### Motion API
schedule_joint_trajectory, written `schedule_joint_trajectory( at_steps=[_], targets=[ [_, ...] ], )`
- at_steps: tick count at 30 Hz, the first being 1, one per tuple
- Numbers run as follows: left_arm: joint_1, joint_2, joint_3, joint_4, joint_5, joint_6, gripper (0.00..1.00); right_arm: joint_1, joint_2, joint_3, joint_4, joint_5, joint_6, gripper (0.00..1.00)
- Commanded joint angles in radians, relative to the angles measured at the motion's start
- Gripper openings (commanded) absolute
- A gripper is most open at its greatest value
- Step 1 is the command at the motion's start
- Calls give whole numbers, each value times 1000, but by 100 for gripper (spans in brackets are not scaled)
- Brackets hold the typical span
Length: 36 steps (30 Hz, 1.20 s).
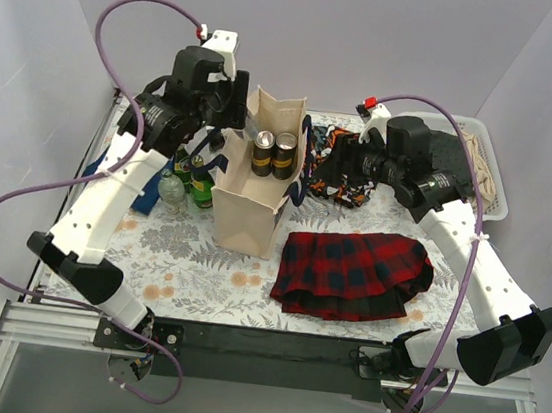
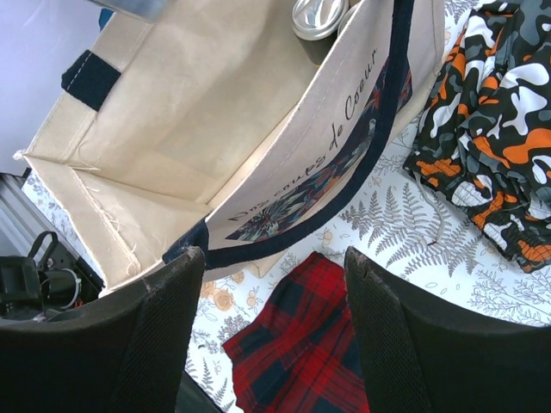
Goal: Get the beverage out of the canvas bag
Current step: Place the drink at the center of the board.
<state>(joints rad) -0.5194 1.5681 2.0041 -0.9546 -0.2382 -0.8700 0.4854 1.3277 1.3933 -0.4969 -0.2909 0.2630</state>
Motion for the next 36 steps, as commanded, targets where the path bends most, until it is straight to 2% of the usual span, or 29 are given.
schedule_joint_trajectory(
  at_steps=[1,17,22,36],
  targets=[
    [-1,-131,-51,65,-72,-27,0,-4,-30,-2,32,-7,10,72],
    [1,-342,-151,19,-236,-103,0,-2,-9,-13,44,-31,19,72],
    [1,-342,-148,-71,-288,-148,0,-2,2,-17,47,-47,25,72],
    [1,-425,-278,-161,-265,-228,0,-2,39,-13,70,-88,41,72]
  ],
)
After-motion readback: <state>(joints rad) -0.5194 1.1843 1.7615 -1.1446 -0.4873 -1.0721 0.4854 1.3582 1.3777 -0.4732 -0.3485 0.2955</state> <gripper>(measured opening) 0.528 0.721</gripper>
